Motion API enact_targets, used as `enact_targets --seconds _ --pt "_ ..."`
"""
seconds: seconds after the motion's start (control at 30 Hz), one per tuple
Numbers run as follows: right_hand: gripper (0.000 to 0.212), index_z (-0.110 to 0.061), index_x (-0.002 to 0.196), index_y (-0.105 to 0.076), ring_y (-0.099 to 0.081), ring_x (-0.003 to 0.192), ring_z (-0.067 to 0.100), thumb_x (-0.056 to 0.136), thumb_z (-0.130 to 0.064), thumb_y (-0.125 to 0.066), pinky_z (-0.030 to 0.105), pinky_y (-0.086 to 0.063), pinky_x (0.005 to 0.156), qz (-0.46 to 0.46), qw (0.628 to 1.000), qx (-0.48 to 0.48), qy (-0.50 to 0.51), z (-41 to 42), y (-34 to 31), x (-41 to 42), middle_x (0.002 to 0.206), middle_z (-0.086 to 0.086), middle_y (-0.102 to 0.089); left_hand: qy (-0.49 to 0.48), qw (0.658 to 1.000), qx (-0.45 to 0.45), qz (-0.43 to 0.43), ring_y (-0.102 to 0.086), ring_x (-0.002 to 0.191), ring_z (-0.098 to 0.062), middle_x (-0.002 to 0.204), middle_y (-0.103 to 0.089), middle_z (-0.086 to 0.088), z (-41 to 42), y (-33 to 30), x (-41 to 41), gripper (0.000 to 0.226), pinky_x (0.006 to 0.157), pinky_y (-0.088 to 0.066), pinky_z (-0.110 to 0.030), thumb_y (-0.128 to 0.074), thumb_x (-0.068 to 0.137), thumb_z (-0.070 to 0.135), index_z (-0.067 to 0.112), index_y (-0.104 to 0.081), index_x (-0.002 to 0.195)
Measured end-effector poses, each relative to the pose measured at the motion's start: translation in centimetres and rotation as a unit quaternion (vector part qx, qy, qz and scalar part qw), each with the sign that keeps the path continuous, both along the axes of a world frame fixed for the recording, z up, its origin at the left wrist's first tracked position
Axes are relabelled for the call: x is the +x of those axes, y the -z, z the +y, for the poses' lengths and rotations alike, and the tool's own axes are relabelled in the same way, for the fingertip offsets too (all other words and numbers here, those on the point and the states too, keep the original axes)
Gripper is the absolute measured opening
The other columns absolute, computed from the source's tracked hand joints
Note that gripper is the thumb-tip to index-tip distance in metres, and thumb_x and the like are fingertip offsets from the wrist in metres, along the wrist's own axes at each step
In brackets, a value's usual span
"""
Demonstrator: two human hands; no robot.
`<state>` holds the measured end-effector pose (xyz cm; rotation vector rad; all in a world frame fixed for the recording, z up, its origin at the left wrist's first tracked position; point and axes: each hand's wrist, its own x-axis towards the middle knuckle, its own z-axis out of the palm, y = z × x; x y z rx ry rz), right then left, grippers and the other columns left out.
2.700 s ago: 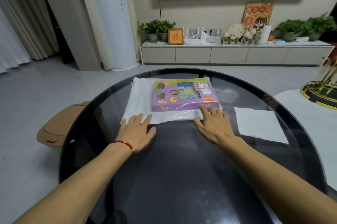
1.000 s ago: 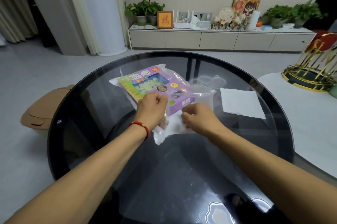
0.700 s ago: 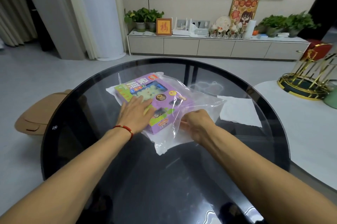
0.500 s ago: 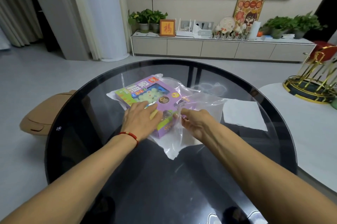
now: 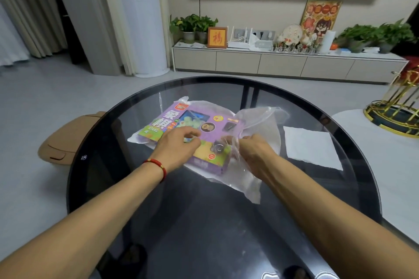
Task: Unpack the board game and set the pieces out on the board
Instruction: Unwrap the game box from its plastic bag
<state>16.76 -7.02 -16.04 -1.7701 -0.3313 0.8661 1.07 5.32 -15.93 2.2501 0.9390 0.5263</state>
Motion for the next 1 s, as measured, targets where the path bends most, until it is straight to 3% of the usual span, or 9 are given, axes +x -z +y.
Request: enact_targets --seconds 0.1,0.23,0.4,0.5,0.57,0.63,0.73,0.87,1.0 --pt "0.031 -0.001 0.087 -0.073 -0.057 0.05 0.019 0.066 -0.016 -0.09 0.02 -0.047 0.047 0.012 1.0 -0.008 0.012 0.1 -0.3 -0.2 0.066 0.006 -0.065 -0.058 0.997 -0.018 -0.038 -0.068 0.096 -0.012 0.109 -0.073 0.01 1.4 -0.8 -0.4 0.021 0.095 -0.053 -0.032 -0.063 0.089 0.022 0.024 -0.075 0.107" --pt "0.047 0.007 0.101 -0.072 -0.064 0.061 0.023 0.061 -0.009 -0.092 0.035 -0.059 0.064 0.065 0.997 0.032 -0.001 0.3 -0.5 -0.8 0.079 0.013 -0.071 -0.095 0.989 -0.075 -0.082 -0.072 0.071 -0.017 0.097 -0.074 0.008 3.0 -0.9 -0.9 0.015 0.078 -0.061 -0.035 -0.066 0.087 0.017 0.026 -0.075 0.093" --pt "0.043 0.012 0.113 -0.068 -0.065 0.053 0.023 0.075 -0.001 -0.082 0.033 -0.058 0.053 0.129 0.99 0.062 -0.008 -0.2 -1.5 -0.2 0.076 0.017 -0.07 -0.188 0.977 0.102 0.023 -0.053 0.118 -0.03 0.117 -0.069 -0.004 5.7 -0.5 -1.8 0.024 0.096 -0.042 -0.037 -0.057 0.091 0.022 0.023 -0.073 0.11" --pt "0.036 0.012 0.116 -0.068 -0.061 0.046 0.019 0.083 -0.002 -0.075 0.027 -0.05 0.045 0.15 0.987 0.06 -0.014 -1.2 -1.9 0.3 0.073 0.015 -0.066 -0.206 0.964 0.059 0.158 -0.045 0.129 -0.039 0.139 -0.057 -0.012 7.4 1.6 -2.7 0.044 0.103 -0.036 -0.046 -0.047 0.098 0.037 0.02 -0.055 0.137" --pt "0.03 0.012 0.11 -0.07 -0.058 0.044 0.019 0.085 -0.002 -0.074 0.026 -0.049 0.044 0.158 0.985 0.069 -0.016 -1.8 -2.3 0.5 0.073 0.016 -0.066 -0.209 0.969 0.013 0.128 -0.049 0.127 -0.038 0.134 -0.062 -0.011 7.9 2.8 -3.1 0.043 0.102 -0.039 -0.044 -0.049 0.097 0.041 0.021 -0.06 0.133" --pt "0.039 0.011 0.113 -0.071 -0.065 0.055 0.026 0.078 -0.004 -0.078 0.034 -0.055 0.055 0.155 0.985 0.067 -0.02 -2.1 -2.4 0.5 0.094 0.023 -0.069 -0.22 0.975 -0.008 0.032 -0.059 0.115 -0.035 0.117 -0.071 -0.01 8.4 3.0 -3.2 0.027 0.096 -0.049 -0.039 -0.06 0.091 0.035 0.023 -0.072 0.112" --pt "0.063 0.014 0.122 -0.063 -0.066 0.109 0.05 0.063 0.002 -0.082 0.067 -0.053 0.091 0.151 0.985 0.081 -0.014 -2.0 -0.9 1.4 0.13 0.038 -0.058 -0.271 0.961 -0.023 -0.042 -0.065 0.105 -0.033 0.105 -0.074 -0.007 8.9 2.2 -3.7 0.012 0.092 -0.053 -0.038 -0.065 0.086 0.025 0.024 -0.073 0.094" --pt "0.028 0.012 0.113 -0.067 -0.073 0.091 0.034 0.086 0.006 -0.069 0.039 -0.064 0.074 0.127 0.986 0.101 -0.049 -3.5 -3.1 -0.2 0.11 0.026 -0.073 -0.329 0.943 0.011 -0.035 -0.061 0.11 -0.035 0.11 -0.07 -0.006 10.6 2.2 -6.0 0.011 0.098 -0.046 -0.049 -0.062 0.088 0.02 0.024 -0.069 0.096" --pt "0.023 0.009 0.114 -0.066 -0.073 0.095 0.036 0.091 0.006 -0.062 0.039 -0.064 0.07 0.14 0.982 0.12 -0.046 -4.6 -3.1 -0.4 0.106 0.023 -0.075 -0.353 0.934 0.031 -0.037 -0.062 0.099 -0.039 0.107 -0.069 -0.01 12.2 2.5 -8.6 0.006 0.091 -0.05 -0.05 -0.063 0.089 0.021 0.023 -0.065 0.094"
